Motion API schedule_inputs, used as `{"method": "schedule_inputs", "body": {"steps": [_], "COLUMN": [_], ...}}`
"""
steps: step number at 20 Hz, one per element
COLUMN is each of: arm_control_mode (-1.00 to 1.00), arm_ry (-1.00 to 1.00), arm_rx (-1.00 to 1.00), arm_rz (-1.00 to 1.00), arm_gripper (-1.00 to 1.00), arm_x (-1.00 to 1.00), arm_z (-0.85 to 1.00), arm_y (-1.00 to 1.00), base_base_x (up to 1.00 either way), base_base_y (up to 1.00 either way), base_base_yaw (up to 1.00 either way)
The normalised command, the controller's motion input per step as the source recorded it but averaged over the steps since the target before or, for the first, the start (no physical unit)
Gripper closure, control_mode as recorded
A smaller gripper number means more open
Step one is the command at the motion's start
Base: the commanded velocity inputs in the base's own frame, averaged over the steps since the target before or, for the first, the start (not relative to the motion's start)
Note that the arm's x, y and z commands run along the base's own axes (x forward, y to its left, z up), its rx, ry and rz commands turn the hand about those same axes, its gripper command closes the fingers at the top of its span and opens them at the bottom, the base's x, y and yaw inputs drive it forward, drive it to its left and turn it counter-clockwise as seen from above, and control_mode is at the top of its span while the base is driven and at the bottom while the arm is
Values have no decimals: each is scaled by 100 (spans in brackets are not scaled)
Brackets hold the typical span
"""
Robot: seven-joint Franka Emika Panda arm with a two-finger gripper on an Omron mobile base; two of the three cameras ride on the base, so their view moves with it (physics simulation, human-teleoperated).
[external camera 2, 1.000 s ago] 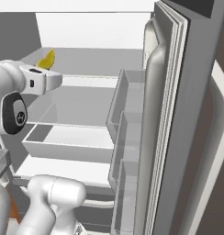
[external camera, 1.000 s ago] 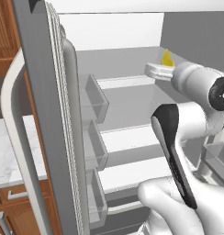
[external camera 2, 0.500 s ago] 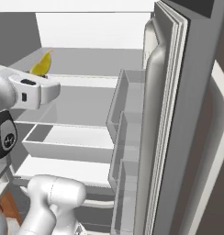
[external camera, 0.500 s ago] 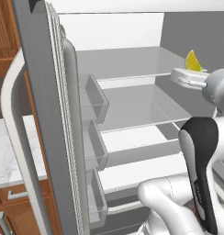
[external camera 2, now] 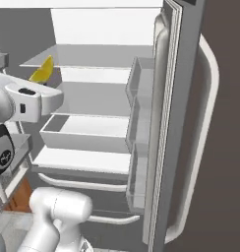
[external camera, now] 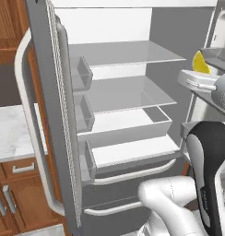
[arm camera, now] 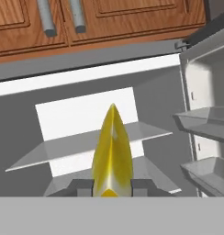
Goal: There is a bowl on the dining counter. Grab a lemon wedge from the fridge and place it in the bowl. Then get the liquor bottle and glass cup from the cabinet and place them next to the bowl.
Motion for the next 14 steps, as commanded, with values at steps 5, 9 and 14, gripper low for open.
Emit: {"method": "schedule_inputs", "body": {"steps": [5, 9, 14], "arm_control_mode": [100, 100, 100], "arm_ry": [0, 0, 0], "arm_rx": [0, 0, 0], "arm_rz": [0, 0, 0], "arm_gripper": [100, 100, 100], "arm_x": [0, 0, 0], "arm_z": [0, 0, 0], "arm_y": [0, 0, 0], "base_base_x": [-76, -71, -60], "base_base_y": [20, 46, 66], "base_base_yaw": [0, -2, -14]}}
